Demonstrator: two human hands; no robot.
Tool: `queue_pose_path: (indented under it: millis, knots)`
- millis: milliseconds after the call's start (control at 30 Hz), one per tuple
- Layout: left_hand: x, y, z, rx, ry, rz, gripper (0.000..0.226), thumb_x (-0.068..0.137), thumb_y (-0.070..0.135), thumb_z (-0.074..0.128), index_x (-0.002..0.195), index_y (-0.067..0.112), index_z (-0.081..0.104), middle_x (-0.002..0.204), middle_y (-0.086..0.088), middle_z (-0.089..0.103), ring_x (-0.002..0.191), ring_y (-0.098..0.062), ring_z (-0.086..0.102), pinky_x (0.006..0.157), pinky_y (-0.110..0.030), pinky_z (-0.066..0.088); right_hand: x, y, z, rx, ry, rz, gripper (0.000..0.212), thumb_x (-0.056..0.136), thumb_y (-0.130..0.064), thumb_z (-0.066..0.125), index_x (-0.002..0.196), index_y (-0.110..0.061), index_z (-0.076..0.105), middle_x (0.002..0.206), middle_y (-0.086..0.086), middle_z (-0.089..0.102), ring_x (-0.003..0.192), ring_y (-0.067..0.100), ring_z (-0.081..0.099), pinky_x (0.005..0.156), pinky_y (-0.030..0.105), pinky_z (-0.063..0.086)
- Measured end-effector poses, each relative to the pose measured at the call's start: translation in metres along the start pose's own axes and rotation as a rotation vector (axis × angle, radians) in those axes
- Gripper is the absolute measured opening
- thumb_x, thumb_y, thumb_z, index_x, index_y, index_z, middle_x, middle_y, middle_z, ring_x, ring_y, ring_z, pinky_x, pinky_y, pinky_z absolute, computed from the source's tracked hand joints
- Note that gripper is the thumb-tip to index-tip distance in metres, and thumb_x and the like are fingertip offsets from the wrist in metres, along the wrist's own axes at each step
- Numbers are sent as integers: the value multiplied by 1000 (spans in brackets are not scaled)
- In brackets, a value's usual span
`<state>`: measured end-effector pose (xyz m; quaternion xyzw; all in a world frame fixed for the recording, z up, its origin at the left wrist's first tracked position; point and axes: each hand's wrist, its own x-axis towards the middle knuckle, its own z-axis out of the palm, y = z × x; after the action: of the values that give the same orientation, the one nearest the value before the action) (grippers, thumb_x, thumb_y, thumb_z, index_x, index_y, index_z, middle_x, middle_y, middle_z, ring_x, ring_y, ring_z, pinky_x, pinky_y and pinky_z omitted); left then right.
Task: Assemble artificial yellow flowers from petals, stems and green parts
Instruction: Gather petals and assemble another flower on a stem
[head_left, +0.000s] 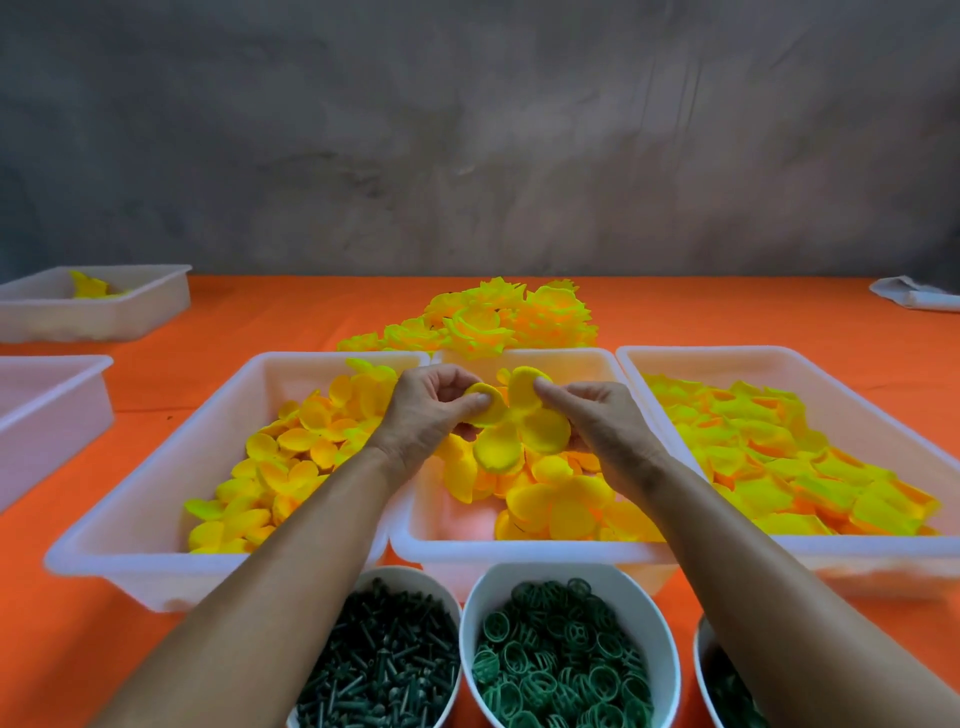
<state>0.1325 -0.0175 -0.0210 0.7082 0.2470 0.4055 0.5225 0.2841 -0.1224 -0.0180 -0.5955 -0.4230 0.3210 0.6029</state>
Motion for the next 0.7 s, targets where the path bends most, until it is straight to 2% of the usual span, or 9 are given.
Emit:
queue_pose_path:
  millis: [100,200,333,433,500,567,633,700]
  knots:
    - [2,0,-1,-52,113,9,15,84,-5,64,76,8,61,62,-2,65,48,-5,60,45,-19,48,0,-4,-1,21,-67,66,21,85,-33,65,85,-13,73,83,9,74,73,20,71,55,26,51]
    - [2,1,0,-43,134,30,16,84,-4,64,76,9,60,64,-5,63,48,-4,59,45,-19,48,0,-4,-2,25,-87,53,10,86,-17,65,83,-11,72,77,7,74,70,20,71,54,25,52]
    - [1,0,1,20,150,72,16,81,0,69,76,13,62,64,-7,63,46,-8,56,45,-20,46,0,-1,-1,-22,-5,-11,9,88,-9,63,83,-11,70,60,-1,70,53,10,66,49,20,52]
    - [2,0,2,186,205,151,20,74,6,78,85,15,64,75,-7,62,62,-14,54,54,-22,47,0,1,-2,-41,84,-43,11,85,-10,66,75,-13,70,56,0,66,44,7,58,44,18,48]
    - [2,1,2,364,274,263,31,69,10,82,95,10,66,86,-6,63,70,-15,53,60,-20,44,1,2,-2,-75,128,-51,11,85,-10,67,74,-13,70,58,4,64,43,7,56,43,19,46]
    - [0,3,3,536,316,432,31,65,14,85,90,6,68,88,-7,62,71,-17,52,62,-23,41,2,3,-1,-118,153,-66,12,85,-9,66,74,-12,69,60,6,64,43,9,55,44,20,46]
    - [-3,4,6,641,256,561,24,65,16,86,76,4,68,80,-10,62,64,-18,49,59,-27,42,2,3,-1,-125,160,-82,14,85,-8,65,73,-14,69,60,7,63,44,10,56,44,21,46]
    - [-7,5,9,678,123,603,23,66,19,85,72,2,69,76,-11,64,58,-21,51,56,-33,48,2,2,0,-101,111,-83,15,86,-10,65,73,-15,69,60,5,64,46,10,58,45,21,47]
